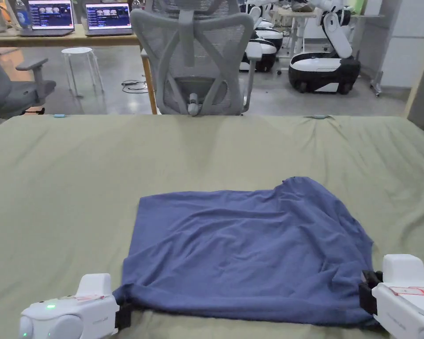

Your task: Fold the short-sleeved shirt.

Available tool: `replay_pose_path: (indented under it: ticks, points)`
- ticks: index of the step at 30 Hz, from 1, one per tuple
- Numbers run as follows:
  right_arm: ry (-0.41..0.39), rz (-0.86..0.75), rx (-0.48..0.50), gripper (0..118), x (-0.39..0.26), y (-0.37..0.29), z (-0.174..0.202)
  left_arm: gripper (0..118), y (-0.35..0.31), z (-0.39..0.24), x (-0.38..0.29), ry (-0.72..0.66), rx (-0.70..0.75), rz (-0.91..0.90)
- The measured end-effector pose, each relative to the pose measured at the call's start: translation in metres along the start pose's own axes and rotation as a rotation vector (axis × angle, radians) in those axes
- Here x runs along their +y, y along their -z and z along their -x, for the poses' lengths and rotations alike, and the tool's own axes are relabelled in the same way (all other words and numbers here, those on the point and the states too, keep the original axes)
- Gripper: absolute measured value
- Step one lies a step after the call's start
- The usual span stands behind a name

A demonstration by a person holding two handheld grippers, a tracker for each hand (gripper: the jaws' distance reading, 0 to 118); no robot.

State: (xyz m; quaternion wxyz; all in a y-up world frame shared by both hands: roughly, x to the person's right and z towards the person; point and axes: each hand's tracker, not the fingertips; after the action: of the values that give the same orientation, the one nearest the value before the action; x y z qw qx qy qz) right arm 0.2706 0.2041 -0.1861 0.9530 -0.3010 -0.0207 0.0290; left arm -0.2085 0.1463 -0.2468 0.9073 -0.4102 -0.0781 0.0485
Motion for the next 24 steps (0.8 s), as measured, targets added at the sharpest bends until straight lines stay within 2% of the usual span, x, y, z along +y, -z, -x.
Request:
replay_pose_path:
  ticks: [3,5,6,7,8,9,10,12,13,15,16,17,18,24]
  points:
    - [0.026,0.02,-0.041,0,-0.004,-0.003,-0.029,3,-0.013,-0.01,0.0,0.058,0.014,-0.051]
    - [0.053,0.067,-0.023,2,-0.01,-0.001,-0.046,3,-0.026,-0.015,-0.005,0.05,0.007,-0.058]
    - [0.059,0.094,0.025,13,-0.01,-0.008,-0.048,3,-0.027,-0.016,-0.006,0.047,0.0,-0.066]
    - [0.061,0.109,0.051,56,-0.014,-0.007,-0.051,3,-0.029,-0.017,-0.006,0.047,-0.002,-0.07]
    - [0.062,0.103,0.047,93,-0.017,-0.005,-0.052,3,-0.033,-0.021,-0.007,0.052,-0.004,-0.072]
    - [0.059,0.108,0.041,118,-0.021,-0.001,-0.052,3,-0.033,-0.022,-0.007,0.055,-0.006,-0.073]
    - [0.051,0.119,0.044,118,-0.029,0.012,-0.058,3,-0.034,-0.023,-0.007,0.054,-0.007,-0.074]
    - [0.043,0.119,0.074,116,-0.035,0.019,-0.059,3,-0.034,-0.023,-0.005,0.054,-0.004,-0.071]
    - [0.057,0.141,0.082,102,-0.038,0.025,-0.059,3,-0.034,-0.024,-0.005,0.055,-0.003,-0.071]
    - [0.071,0.175,0.089,88,-0.043,0.032,-0.057,3,-0.035,-0.025,-0.005,0.055,-0.003,-0.067]
    - [0.079,0.181,0.114,65,-0.046,0.034,-0.058,3,-0.036,-0.025,-0.004,0.056,-0.003,-0.065]
    - [0.111,0.193,0.142,28,-0.049,0.035,-0.06,3,-0.037,-0.026,-0.005,0.059,-0.001,-0.063]
    - [0.149,0.195,0.15,7,-0.044,0.032,-0.059,3,-0.038,-0.027,-0.005,0.065,-0.002,-0.057]
    - [0.146,0.133,0.126,7,-0.017,0.005,-0.069,3,-0.056,-0.021,0.013,0.109,0.008,-0.048]
